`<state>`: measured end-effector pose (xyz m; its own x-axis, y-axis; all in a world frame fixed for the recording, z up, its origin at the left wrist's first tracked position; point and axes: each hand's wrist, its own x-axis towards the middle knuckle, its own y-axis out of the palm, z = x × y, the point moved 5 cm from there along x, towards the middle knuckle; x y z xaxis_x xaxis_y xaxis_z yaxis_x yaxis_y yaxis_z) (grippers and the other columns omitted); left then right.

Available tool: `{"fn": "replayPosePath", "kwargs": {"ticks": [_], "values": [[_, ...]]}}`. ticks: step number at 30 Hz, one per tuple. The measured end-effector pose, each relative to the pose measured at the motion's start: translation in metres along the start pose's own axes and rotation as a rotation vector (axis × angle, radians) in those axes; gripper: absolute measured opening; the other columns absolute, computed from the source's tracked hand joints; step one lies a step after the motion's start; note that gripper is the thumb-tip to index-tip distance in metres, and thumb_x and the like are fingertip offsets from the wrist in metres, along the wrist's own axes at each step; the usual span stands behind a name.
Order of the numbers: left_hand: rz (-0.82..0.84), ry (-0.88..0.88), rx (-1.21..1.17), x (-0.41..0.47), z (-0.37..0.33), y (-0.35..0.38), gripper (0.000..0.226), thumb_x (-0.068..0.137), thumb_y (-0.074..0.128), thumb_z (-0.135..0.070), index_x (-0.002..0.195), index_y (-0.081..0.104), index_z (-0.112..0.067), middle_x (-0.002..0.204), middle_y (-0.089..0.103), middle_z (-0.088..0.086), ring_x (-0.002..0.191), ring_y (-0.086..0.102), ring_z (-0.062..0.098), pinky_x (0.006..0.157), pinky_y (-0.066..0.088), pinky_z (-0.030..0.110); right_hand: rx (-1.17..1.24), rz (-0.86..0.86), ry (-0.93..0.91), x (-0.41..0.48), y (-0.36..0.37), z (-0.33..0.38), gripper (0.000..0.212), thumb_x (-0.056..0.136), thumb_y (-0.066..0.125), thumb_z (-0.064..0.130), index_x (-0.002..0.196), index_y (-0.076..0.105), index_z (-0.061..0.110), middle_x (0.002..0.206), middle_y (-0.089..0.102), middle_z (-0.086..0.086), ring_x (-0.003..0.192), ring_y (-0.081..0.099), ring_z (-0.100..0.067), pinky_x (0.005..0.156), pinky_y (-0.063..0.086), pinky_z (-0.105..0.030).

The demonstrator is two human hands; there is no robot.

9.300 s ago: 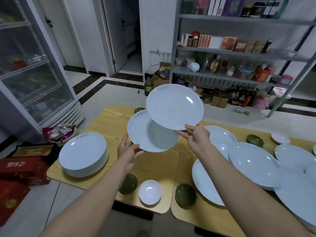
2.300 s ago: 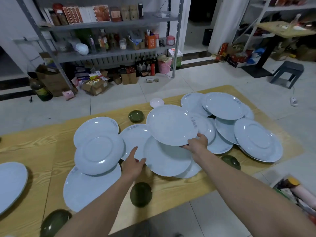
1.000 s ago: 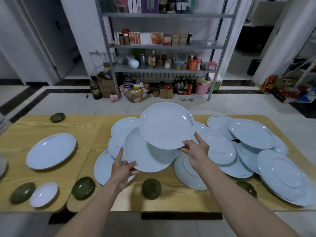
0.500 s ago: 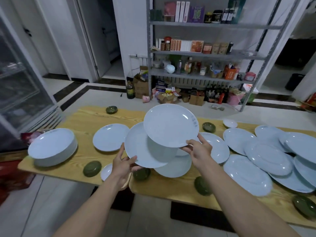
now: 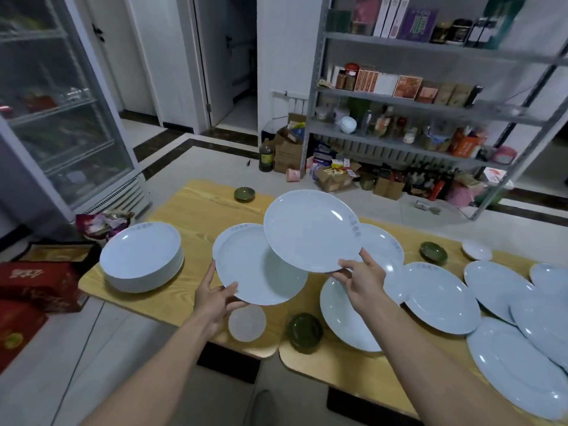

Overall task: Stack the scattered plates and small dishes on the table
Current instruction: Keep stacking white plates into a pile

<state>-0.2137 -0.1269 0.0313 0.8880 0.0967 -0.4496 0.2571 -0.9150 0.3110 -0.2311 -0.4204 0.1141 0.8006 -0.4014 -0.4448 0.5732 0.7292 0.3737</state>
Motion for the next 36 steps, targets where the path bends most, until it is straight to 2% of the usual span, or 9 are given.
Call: {"fn": "replayPosePath", "kwargs": {"ticks": [3, 8, 13, 17, 22, 25, 29, 32, 36], "values": [[-0.023, -0.006, 0.041, 0.032, -0.009, -0.005, 0.089, 0.087, 0.064, 0.011, 0.153, 0.026, -0.034, 0.121, 0.061, 0.022, 0.090, 0.070, 0.029, 0.064, 0.062, 0.046, -0.008, -0.026, 0.008, 0.029, 0.019, -0.012, 0.069, 0.085, 0.059, -0.020, 0.146, 0.046, 0.011, 0.130, 0.061, -0.012, 0.098, 0.068, -0.035, 0.086, 0.058, -0.051], [-0.049, -0.048, 0.095, 0.087, -0.020, -0.014, 0.088, 0.087, 0.065, 0.010, 0.152, 0.030, -0.037, 0.130, 0.056, 0.018, 0.094, 0.068, 0.028, 0.062, 0.062, 0.044, 0.010, -0.023, 0.052, 0.072, 0.054, -0.037, 0.071, 0.083, 0.058, -0.022, 0.145, 0.047, 0.009, 0.122, 0.065, -0.011, 0.091, 0.071, -0.034, 0.087, 0.057, -0.055], [-0.070, -0.089, 0.114, 0.124, -0.022, -0.026, 0.087, 0.086, 0.065, 0.011, 0.150, 0.032, -0.038, 0.135, 0.054, 0.016, 0.098, 0.066, 0.032, 0.063, 0.062, 0.045, -0.004, -0.019, 0.073, 0.091, 0.078, -0.053, 0.069, 0.084, 0.058, -0.021, 0.146, 0.046, 0.008, 0.098, 0.069, 0.001, 0.088, 0.071, -0.032, 0.080, 0.059, -0.051], [-0.053, -0.118, 0.108, 0.145, -0.019, -0.036, 0.086, 0.087, 0.063, 0.012, 0.151, 0.031, -0.037, 0.123, 0.056, 0.012, 0.091, 0.068, 0.027, 0.064, 0.062, 0.045, -0.027, -0.027, 0.079, 0.095, 0.089, -0.065, 0.069, 0.085, 0.056, -0.020, 0.146, 0.046, 0.009, 0.106, 0.068, -0.005, 0.081, 0.072, -0.024, 0.070, 0.061, -0.041], [0.000, -0.126, 0.140, 0.171, -0.018, -0.044, 0.082, 0.090, 0.059, 0.012, 0.150, 0.033, -0.038, 0.125, 0.059, 0.011, 0.096, 0.069, 0.030, 0.068, 0.062, 0.045, -0.051, -0.071, 0.089, 0.098, 0.098, -0.084, 0.069, 0.086, 0.056, -0.020, 0.148, 0.043, 0.009, 0.114, 0.068, -0.008, 0.088, 0.072, -0.031, 0.084, 0.059, -0.051], [0.040, -0.112, 0.220, 0.184, -0.021, -0.048, 0.085, 0.090, 0.061, 0.010, 0.151, 0.029, -0.038, 0.129, 0.059, 0.015, 0.098, 0.070, 0.031, 0.070, 0.062, 0.043, -0.049, -0.103, 0.101, 0.095, 0.102, -0.096, 0.067, 0.087, 0.056, -0.019, 0.147, 0.043, 0.008, 0.122, 0.066, -0.013, 0.086, 0.073, -0.030, 0.084, 0.059, -0.052], [0.074, -0.127, 0.264, 0.198, -0.021, -0.049, 0.085, 0.089, 0.062, 0.010, 0.151, 0.031, -0.039, 0.140, 0.052, 0.008, 0.104, 0.067, 0.032, 0.073, 0.061, 0.046, -0.059, -0.150, 0.109, 0.093, 0.106, -0.113, 0.066, 0.087, 0.056, -0.018, 0.145, 0.046, 0.010, 0.119, 0.068, -0.010, 0.083, 0.074, -0.029, 0.076, 0.061, -0.048], [0.077, -0.141, 0.298, 0.206, -0.019, -0.050, 0.082, 0.089, 0.061, 0.010, 0.150, 0.033, -0.038, 0.140, 0.050, 0.004, 0.107, 0.064, 0.033, 0.076, 0.060, 0.050, -0.066, -0.178, 0.124, 0.092, 0.109, -0.124, 0.063, 0.086, 0.056, -0.018, 0.142, 0.050, 0.010, 0.108, 0.070, -0.006, 0.083, 0.074, -0.031, 0.069, 0.063, -0.043], [0.098, -0.169, 0.299, 0.214, -0.015, -0.054, 0.077, 0.093, 0.057, 0.007, 0.150, 0.034, -0.038, 0.137, 0.052, 0.002, 0.108, 0.063, 0.033, 0.074, 0.061, 0.050, -0.062, -0.186, 0.155, 0.095, 0.116, -0.140, 0.065, 0.085, 0.055, -0.019, 0.143, 0.049, 0.010, 0.112, 0.069, -0.012, 0.086, 0.073, -0.036, 0.065, 0.063, -0.042]]}}
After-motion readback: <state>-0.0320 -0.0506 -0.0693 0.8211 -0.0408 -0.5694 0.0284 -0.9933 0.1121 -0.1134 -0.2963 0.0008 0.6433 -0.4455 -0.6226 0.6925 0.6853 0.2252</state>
